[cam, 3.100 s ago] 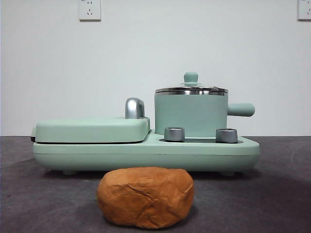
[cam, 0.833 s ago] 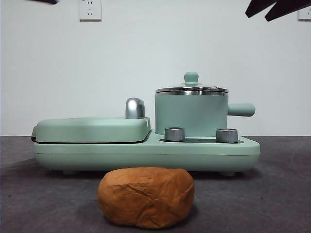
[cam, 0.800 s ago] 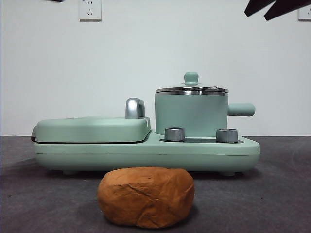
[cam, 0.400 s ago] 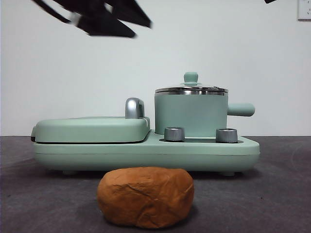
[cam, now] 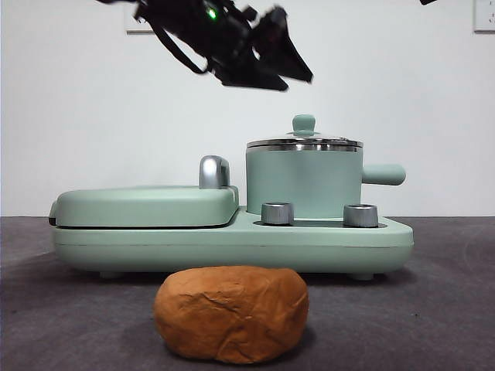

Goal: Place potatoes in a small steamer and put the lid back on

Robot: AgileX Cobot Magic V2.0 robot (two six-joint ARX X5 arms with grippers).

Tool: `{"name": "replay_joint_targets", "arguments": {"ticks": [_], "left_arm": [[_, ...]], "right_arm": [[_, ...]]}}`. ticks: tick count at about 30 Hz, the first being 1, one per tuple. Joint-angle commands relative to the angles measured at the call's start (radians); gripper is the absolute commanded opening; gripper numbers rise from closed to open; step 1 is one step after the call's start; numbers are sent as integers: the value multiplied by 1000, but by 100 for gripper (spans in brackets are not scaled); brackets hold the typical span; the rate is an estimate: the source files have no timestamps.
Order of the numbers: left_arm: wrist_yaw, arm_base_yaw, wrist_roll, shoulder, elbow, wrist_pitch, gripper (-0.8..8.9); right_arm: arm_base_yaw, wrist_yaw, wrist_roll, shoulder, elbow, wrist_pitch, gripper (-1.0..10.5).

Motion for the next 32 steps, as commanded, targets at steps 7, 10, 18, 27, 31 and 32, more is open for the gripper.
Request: {"name": "replay_joint_targets", "arguments": {"ticks": [7,10,18,27,31,32], "left_arm": [[-9,-10,44,103,29,115,304],[-29,-10,44,116,29,147,305],[-33,-8,13,155,34,196,311],[-54,-6,-1,183,43,209,311],[-54,-6,-36,201,44,218,311],[-54,-6,-43,205,44,225,311]], "right_arm": [[5,0,18,-13,21,7,329],[5,0,17,-14,21,8,330],[5,0,17,-14,21,14,329],[5,0,17,-14,21,14,330],[5,0,17,-14,21,14,329],[5,0,17,-14,21,14,329]]}}
